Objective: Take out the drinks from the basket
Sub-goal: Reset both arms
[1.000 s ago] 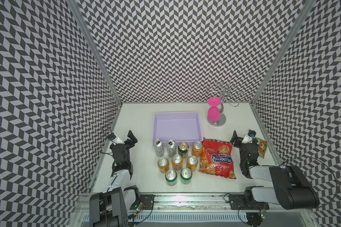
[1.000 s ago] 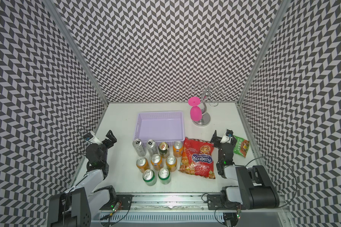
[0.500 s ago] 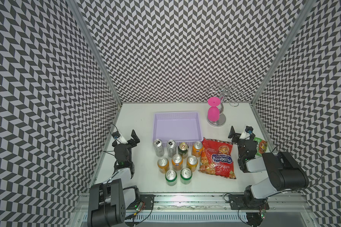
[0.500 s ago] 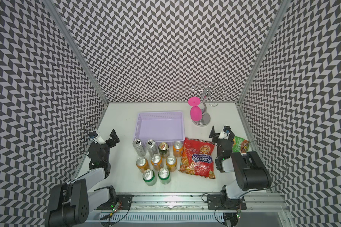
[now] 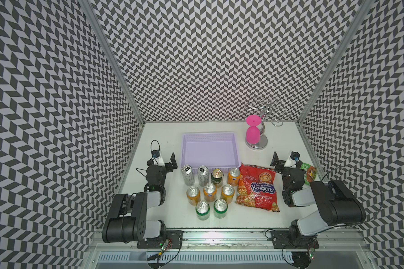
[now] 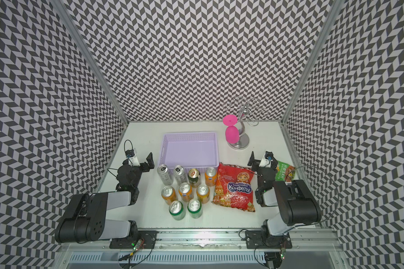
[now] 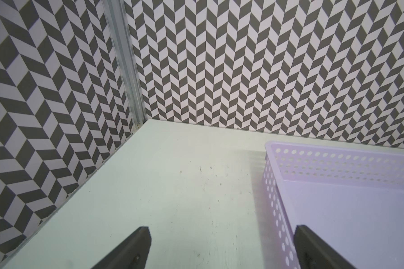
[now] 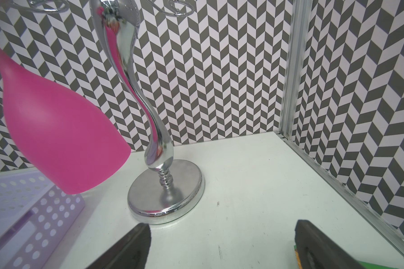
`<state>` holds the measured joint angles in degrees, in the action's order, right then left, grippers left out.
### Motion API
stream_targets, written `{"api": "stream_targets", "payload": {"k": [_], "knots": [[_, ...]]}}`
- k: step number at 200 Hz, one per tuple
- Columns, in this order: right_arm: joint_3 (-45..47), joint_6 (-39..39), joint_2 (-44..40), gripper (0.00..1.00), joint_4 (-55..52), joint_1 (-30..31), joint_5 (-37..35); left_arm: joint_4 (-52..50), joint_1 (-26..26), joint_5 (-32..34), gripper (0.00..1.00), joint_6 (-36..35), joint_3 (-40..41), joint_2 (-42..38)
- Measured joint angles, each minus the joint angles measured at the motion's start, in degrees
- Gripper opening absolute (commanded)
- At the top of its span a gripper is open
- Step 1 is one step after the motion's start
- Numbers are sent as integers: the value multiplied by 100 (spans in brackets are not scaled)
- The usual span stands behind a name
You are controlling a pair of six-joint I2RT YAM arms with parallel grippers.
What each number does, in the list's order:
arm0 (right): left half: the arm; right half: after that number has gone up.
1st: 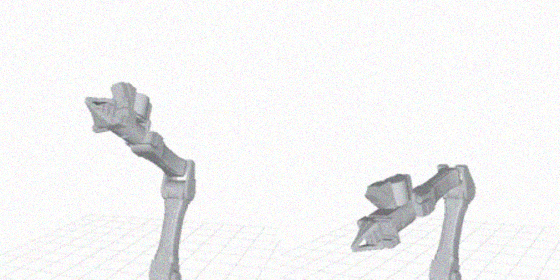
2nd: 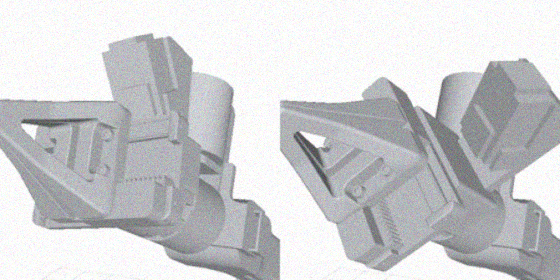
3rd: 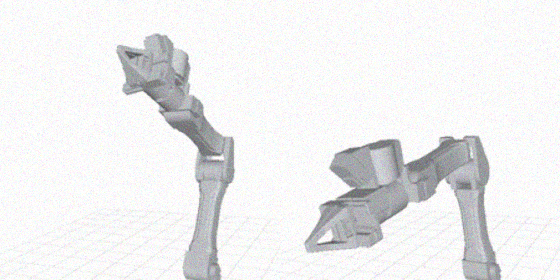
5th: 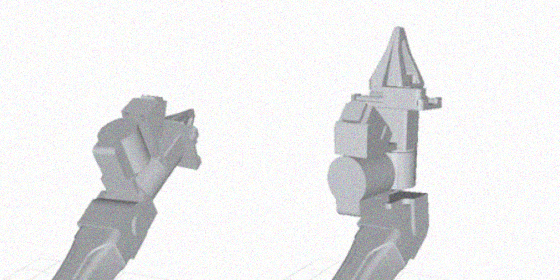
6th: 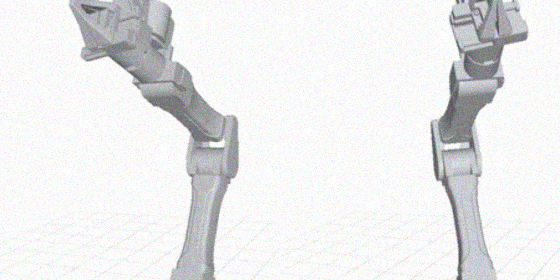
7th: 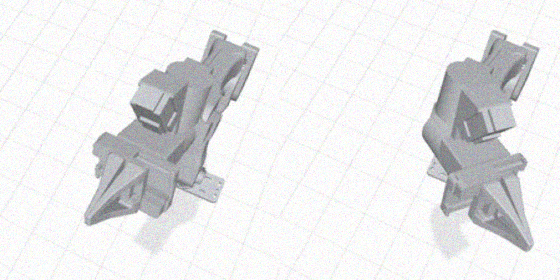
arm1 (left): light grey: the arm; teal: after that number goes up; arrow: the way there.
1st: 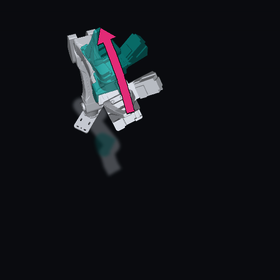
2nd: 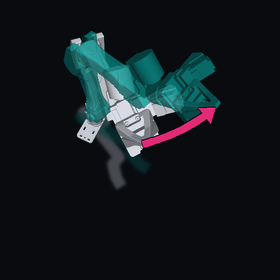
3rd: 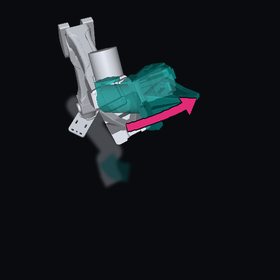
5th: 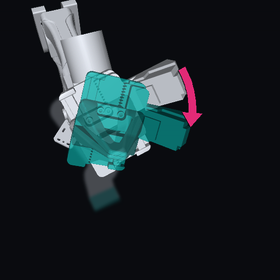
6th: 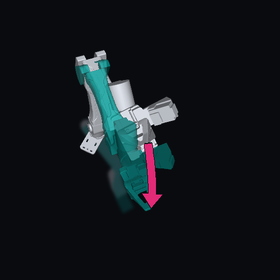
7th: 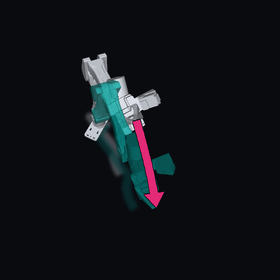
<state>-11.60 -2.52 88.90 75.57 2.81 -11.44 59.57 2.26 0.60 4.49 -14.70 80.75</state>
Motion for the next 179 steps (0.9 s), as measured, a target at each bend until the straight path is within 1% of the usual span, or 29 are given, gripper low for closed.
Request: {"api": "stream_targets", "payload": {"k": [25, 52, 118, 179], "knots": [[0, 0, 0, 99, 0, 0, 0, 444, 0, -7, 99, -44, 0, 455], [0, 0, 0, 100, 11, 0, 17, 623, -7, -4, 99, -76, 0, 614], [0, 0, 0, 100, 35, 0, 37, 857, -262, 111, 99, -275, 0, 745], [0, 2, 0, 100, 35, 0, 44, 881, -267, 153, 99, -343, 0, 745]]}}
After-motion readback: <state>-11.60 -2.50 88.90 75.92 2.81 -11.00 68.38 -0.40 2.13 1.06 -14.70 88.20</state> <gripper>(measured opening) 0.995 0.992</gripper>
